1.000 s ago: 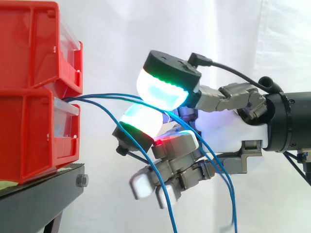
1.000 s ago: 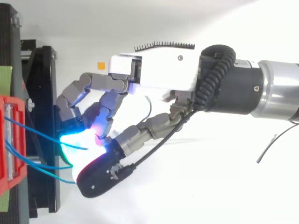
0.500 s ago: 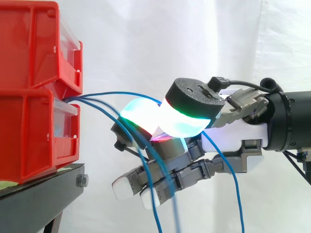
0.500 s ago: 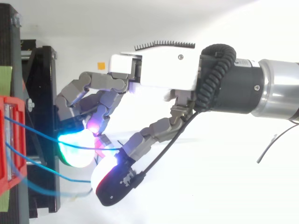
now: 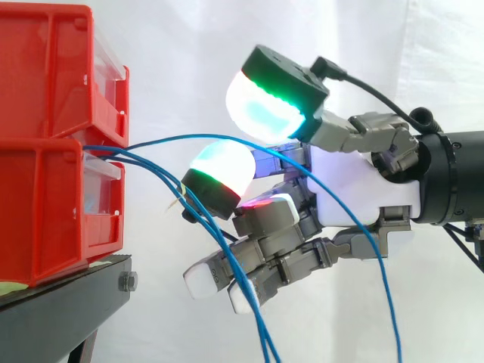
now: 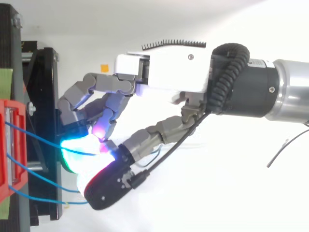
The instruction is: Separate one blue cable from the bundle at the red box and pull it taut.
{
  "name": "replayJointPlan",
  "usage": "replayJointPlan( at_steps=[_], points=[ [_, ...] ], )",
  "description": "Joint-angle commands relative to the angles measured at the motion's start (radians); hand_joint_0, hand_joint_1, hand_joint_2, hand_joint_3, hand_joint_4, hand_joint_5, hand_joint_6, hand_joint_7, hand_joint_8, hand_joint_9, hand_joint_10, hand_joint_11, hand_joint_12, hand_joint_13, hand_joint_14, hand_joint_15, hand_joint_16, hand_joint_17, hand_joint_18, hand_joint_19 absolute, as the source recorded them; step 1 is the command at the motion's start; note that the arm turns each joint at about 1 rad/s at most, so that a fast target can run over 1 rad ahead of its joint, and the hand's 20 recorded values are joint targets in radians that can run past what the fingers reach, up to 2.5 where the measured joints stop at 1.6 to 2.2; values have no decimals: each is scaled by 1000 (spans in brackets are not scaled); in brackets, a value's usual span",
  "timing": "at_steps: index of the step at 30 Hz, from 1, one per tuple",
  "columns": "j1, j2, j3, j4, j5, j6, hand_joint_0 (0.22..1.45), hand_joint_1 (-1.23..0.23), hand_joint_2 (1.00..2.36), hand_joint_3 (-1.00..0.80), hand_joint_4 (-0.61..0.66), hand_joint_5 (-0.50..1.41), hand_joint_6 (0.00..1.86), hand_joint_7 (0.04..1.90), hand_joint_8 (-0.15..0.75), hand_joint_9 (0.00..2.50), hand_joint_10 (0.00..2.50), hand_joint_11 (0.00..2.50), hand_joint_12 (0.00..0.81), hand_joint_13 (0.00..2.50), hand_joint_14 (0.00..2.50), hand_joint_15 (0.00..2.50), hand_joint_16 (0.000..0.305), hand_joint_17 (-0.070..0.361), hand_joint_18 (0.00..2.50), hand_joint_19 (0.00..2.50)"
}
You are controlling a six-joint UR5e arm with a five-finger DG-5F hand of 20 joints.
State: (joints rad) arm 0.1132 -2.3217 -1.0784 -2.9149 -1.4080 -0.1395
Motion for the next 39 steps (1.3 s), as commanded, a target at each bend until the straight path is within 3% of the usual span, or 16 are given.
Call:
replayJointPlan(
  at_steps=[1,3,5,7,12,18,23,29,32,39],
  points=[
    [2,1,2,-3,1,0,465,-529,1000,-500,74,-154,845,1114,295,1172,25,1306,423,676,20,527,63,141,599,655],
    [2,1,2,-3,1,0,548,-366,1000,-500,56,-150,830,1145,256,1197,29,1322,389,693,23,544,55,125,576,700],
    [2,-1,2,-3,0,1,606,-356,1000,-500,45,-149,826,1167,240,1193,31,1345,383,710,24,564,53,120,575,724],
    [2,-1,2,-4,1,1,623,-405,1000,-491,52,-152,827,1172,237,1204,30,1342,381,724,24,575,54,120,580,724],
    [0,-1,2,-13,4,1,591,-525,1016,-232,73,-159,823,1153,256,1208,30,1349,389,728,25,598,55,125,580,748],
    [0,-1,0,-16,4,1,589,-727,1012,-138,93,-180,858,1165,293,1216,25,1330,425,766,21,594,64,144,644,724],
    [0,-1,0,-16,4,0,614,-757,1015,-188,62,-191,875,1152,263,1187,27,1338,399,750,24,605,59,132,614,743],
    [0,-1,0,-18,4,1,574,-683,1000,-500,83,-182,867,1064,256,1202,28,1364,387,762,23,613,56,126,626,750],
    [0,-1,-2,-26,4,3,522,-577,1000,-500,116,-178,831,1060,270,1200,27,1359,402,764,23,600,58,132,646,744],
    [3,-1,-2,-26,4,3,518,-561,1000,-500,124,-174,809,1064,278,1195,27,1352,410,765,24,596,59,133,658,755]
  ],
)
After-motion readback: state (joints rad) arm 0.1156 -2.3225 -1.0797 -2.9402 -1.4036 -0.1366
